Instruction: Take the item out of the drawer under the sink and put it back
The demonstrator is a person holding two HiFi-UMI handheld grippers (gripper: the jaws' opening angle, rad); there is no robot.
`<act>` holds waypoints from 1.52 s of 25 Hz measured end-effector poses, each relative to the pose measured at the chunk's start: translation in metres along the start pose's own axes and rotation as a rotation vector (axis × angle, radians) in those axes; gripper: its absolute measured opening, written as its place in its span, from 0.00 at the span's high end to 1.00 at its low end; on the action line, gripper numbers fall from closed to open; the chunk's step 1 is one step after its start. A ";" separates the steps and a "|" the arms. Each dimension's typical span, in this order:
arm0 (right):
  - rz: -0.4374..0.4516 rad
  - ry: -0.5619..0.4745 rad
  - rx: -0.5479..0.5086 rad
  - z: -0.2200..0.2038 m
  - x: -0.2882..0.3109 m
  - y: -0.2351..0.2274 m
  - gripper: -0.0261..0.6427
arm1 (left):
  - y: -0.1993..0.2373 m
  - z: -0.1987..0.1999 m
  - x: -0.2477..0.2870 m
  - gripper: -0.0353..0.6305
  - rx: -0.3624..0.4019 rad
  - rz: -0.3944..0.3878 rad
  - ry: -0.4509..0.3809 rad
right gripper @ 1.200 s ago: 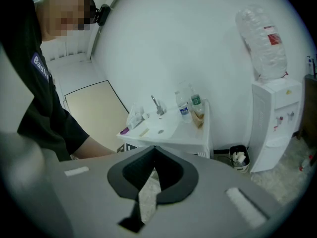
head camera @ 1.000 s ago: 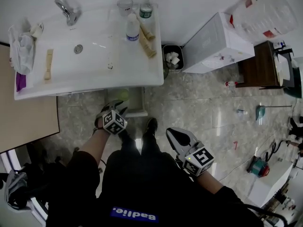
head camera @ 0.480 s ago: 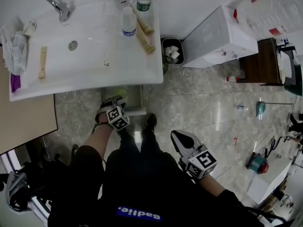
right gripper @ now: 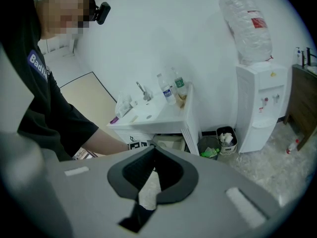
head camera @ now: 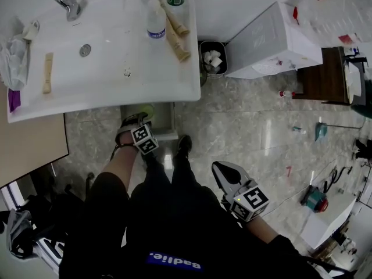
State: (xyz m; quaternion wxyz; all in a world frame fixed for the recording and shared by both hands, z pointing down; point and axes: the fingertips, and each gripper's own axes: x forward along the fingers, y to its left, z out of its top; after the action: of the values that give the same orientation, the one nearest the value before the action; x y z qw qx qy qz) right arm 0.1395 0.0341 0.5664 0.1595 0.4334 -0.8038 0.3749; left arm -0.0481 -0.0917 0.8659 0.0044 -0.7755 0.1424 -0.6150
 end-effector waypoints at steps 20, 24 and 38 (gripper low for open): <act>0.003 0.010 -0.042 0.002 -0.007 -0.005 0.96 | -0.002 -0.007 0.021 0.90 0.137 -0.009 0.086; 0.011 -0.028 -0.049 0.015 -0.011 0.005 0.96 | -0.009 0.002 -0.004 0.90 0.144 -0.015 0.052; 0.084 -0.164 -0.086 0.064 -0.011 0.053 0.96 | -0.009 0.045 -0.128 0.91 0.021 0.052 -0.171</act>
State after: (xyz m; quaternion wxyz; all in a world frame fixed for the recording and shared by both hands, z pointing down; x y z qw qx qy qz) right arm 0.1068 0.0107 0.4927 0.0957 0.4211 -0.8472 0.3095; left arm -0.0294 -0.0622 0.7347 0.0407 -0.8211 0.1552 -0.5478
